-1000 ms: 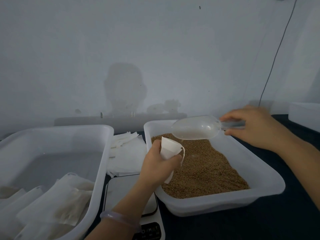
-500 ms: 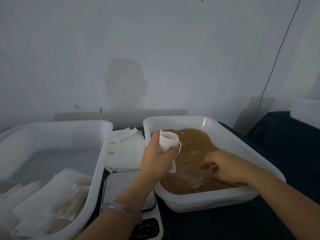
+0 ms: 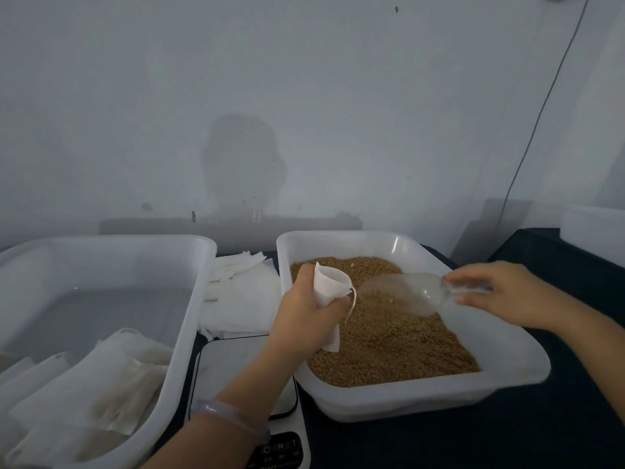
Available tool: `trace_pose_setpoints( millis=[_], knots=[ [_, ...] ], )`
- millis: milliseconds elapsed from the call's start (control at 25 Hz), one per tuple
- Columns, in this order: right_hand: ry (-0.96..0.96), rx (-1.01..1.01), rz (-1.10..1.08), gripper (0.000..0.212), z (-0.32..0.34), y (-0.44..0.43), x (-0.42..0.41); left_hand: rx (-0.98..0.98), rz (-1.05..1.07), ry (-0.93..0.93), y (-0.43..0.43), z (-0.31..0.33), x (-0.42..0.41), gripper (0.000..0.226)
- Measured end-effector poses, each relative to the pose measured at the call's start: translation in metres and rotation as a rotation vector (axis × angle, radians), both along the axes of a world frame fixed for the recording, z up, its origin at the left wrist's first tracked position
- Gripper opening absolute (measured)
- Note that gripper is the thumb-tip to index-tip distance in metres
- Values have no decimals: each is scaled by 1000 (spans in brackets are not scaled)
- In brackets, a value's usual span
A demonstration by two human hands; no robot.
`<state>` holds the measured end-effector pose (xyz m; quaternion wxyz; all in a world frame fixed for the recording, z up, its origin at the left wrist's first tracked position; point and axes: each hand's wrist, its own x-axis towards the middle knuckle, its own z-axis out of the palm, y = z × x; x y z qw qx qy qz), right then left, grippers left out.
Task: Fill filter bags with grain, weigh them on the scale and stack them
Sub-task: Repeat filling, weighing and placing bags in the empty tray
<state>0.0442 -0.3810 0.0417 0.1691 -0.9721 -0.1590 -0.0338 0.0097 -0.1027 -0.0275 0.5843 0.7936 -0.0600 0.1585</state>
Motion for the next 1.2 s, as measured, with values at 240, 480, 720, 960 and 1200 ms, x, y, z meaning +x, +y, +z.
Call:
trace_pose_setpoints(
  millis=[240, 480, 720, 960, 1200],
  knots=[
    [-102, 135, 108, 34, 38, 10, -2, 125, 37, 21, -3, 2, -1, 42],
    [-278, -97, 168, 32, 50, 30, -8, 183, 51, 64, -5, 1, 0, 41],
    [-340, -168, 157, 30, 55, 35, -10, 257, 77, 47, -7, 3, 0, 38],
    [-351, -170, 172, 33, 54, 37, -11, 269, 73, 44, -8, 2, -1, 39],
    [-229, 5, 163, 33, 43, 30, -7, 269, 77, 38, -7, 1, 2, 35]
  ],
)
